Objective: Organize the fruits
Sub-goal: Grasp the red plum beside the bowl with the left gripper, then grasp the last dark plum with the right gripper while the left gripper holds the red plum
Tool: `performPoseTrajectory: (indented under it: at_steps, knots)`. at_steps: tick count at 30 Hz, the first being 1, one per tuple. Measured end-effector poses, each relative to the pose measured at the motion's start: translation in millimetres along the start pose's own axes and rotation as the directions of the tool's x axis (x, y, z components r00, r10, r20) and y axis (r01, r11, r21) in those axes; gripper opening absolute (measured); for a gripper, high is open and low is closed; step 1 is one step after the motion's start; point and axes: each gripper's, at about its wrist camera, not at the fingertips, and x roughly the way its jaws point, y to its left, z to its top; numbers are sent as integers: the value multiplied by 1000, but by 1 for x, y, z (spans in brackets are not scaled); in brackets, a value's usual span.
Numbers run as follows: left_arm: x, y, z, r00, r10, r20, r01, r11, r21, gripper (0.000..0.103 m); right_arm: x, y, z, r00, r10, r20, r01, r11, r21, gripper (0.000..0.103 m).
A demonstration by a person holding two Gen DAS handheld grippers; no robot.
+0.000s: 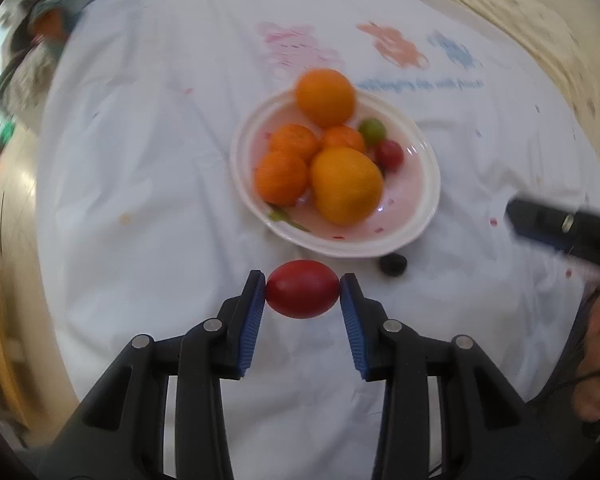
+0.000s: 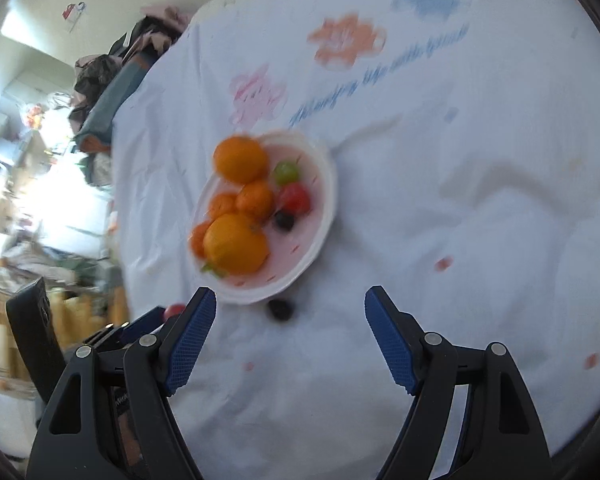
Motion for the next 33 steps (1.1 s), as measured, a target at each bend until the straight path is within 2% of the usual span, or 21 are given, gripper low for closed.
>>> performPoseTrajectory:
  at_steps: [1,2,4,6,7,11,15,17,19,21,23,26,33]
  knots:
    - [-3,7,1,1000,4,5,-3,999,-37,34,6,-1,0,1000,12,-27,-11,1000,12,79]
    - [-1,11,4,1000,8,8,-8,998,-61,34,12,-1,0,999,-12,-39,13,1000,6,79]
    - [-6,23,5,1000,9,12,-7,991,-131,34,21,7,-2,996,-81,-48,78,995,-56,79]
    - [-10,29,9,1000,6,25,-2,986,-167,34,30,16,-3,993,-100,-67,93,990,-104,78]
    - [-14,31,11,999,4,39,3,983,-181,34,36,22,-5,991,-111,-77,99,985,-138,73]
    - [-24,34,14,997,-6,79,21,980,-200,34,61,39,-14,973,-203,-106,169,949,-265,59]
    - [-21,33,16,997,-36,62,47,979,-198,34,90,45,-22,953,-274,-128,217,914,-342,57]
    - [-18,32,15,998,-44,46,53,978,-200,34,100,43,-23,955,-251,-160,189,926,-326,57]
    - [-16,32,15,998,-46,36,53,979,-199,34,106,45,-23,953,-264,-148,203,920,-334,54]
    - [-15,32,15,999,-43,34,49,979,-198,34,112,49,-23,950,-286,-125,224,903,-366,47]
    - [-14,33,16,999,-36,33,42,980,-195,34,117,51,-23,943,-314,-112,249,888,-387,34]
    - [-11,33,17,999,-25,30,31,982,-188,34,119,49,-24,936,-339,-98,275,876,-396,25]
    - [-8,30,18,999,10,35,-4,986,-169,34,109,45,-26,941,-319,-113,257,891,-376,24]
